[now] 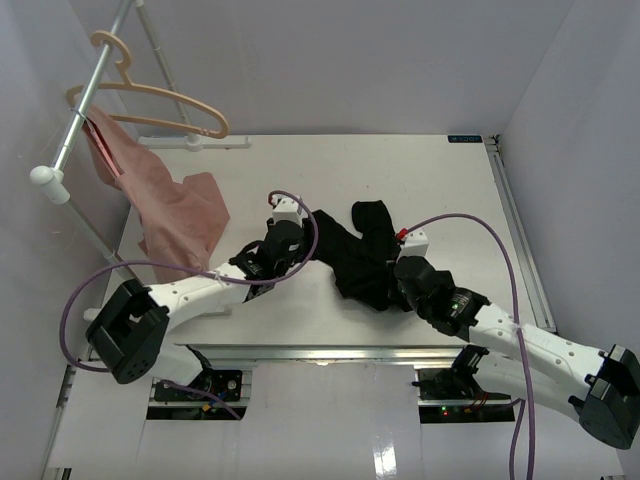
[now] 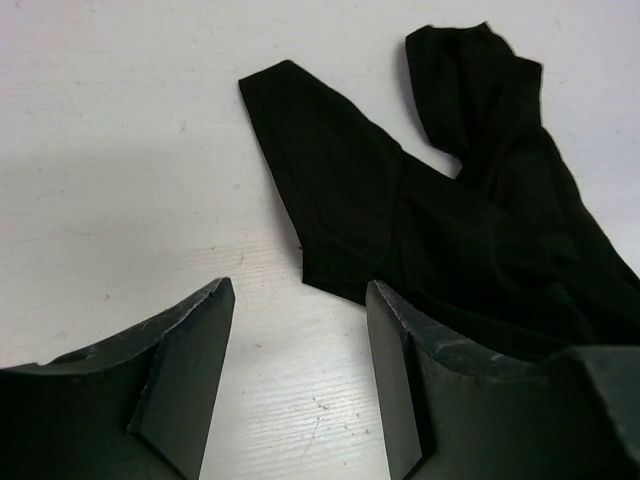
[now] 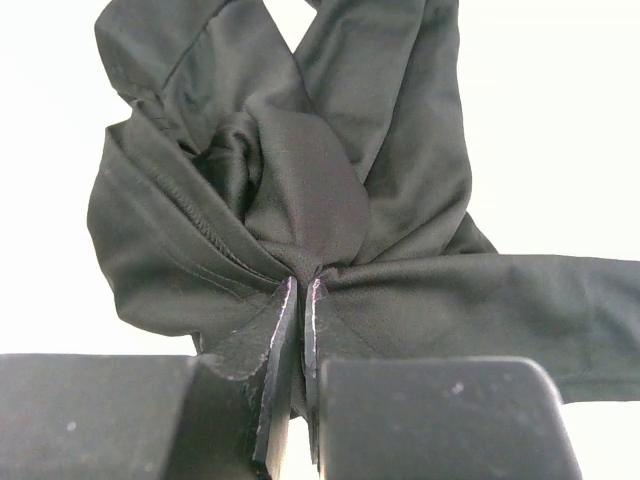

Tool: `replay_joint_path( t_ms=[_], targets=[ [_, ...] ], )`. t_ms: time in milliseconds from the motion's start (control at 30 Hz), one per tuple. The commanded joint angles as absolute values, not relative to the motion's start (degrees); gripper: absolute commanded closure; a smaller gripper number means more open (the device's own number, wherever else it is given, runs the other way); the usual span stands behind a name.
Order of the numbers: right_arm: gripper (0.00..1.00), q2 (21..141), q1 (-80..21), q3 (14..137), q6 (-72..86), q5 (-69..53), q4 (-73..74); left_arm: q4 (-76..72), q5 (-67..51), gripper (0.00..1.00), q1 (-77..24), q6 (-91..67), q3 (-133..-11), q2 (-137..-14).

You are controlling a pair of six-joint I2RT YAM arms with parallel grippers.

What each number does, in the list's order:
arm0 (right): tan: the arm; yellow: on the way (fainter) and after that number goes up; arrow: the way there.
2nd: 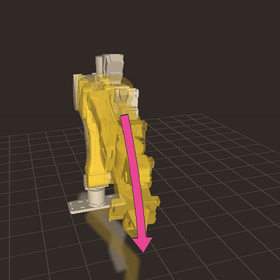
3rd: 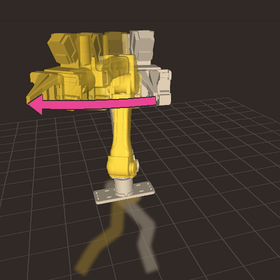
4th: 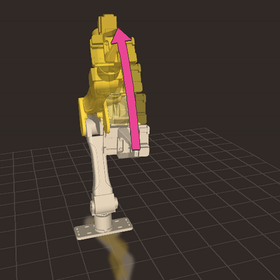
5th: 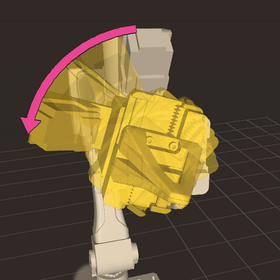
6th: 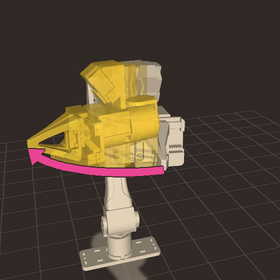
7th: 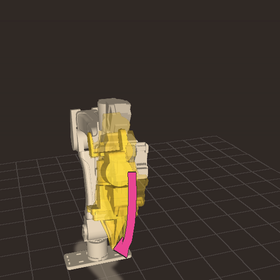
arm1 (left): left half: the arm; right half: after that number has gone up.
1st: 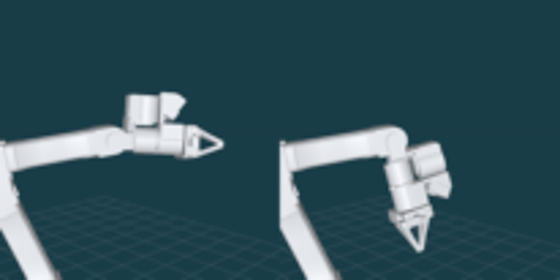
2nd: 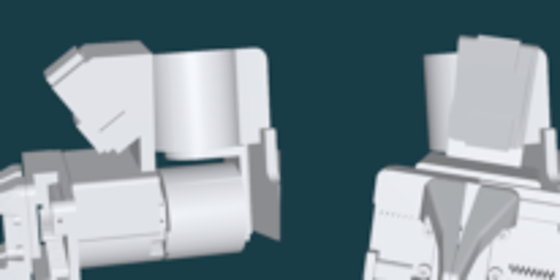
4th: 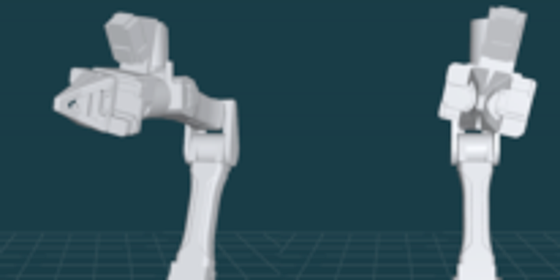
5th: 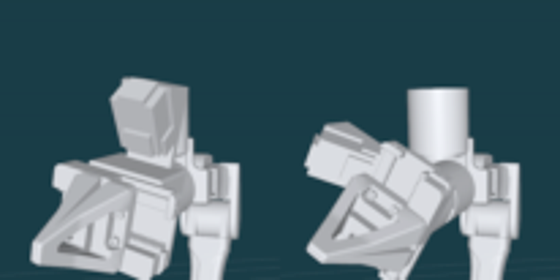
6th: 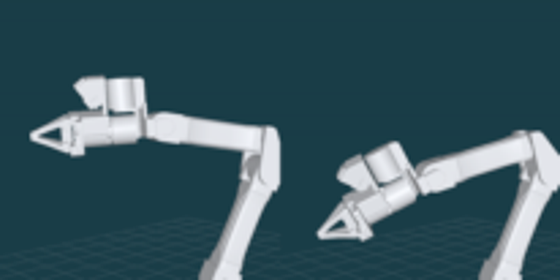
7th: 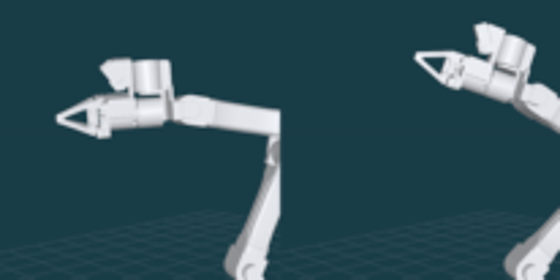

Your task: Place the t-shirt on the hanger

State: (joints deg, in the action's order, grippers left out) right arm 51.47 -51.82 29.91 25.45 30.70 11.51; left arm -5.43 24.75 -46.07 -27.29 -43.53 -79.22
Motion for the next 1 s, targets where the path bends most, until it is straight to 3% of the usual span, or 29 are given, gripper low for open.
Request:
replay_joint_path(
  t_ms=[0, 367, 433, 533, 567, 767, 967],
  targets=[
    [0.92, 49.48, -51.77, 29.05, 26.32, 31.75, 9.34, -1.9, 16.68, 0.33, -44.65, -30.99, -50.34, -86.4],
    [0.92, 49.66, -51.74, 28.56, 25.63, 29.88, 7.97, 0.41, 15.14, 0.3, -43.65, -34.92, -58.89, -103.71],
    [0.92, 49.73, -51.75, 28.49, 25.65, 30.03, 7.91, 1.97, 14.66, 0.39, -43.3, -35.13, -60.66, -105.68],
    [0.92, 49.99, -51.6, 28.63, 25.66, 30.54, 7.75, 2.91, 13.51, 0.91, -42.52, -35.24, -62.7, -107.18],
    [0.92, 50.06, -51.59, 28.97, 25.66, 31.06, 7.84, 4.11, 13.4, 0.98, -41.97, -35.14, -63.26, -106.85],
    [0.92, 49.71, -51.57, 35.82, 25.64, 37.47, 11.19, 11.43, 23.88, 1.0, -40.96, -31.91, -66.8, -93.33],
    [0.92, 50.34, -49.92, 43.34, 25.12, 52.0, 13.8, 14.5, 28.47, 1.0, -40.69, -30.12, -64.87, -78.25]
  ],
)
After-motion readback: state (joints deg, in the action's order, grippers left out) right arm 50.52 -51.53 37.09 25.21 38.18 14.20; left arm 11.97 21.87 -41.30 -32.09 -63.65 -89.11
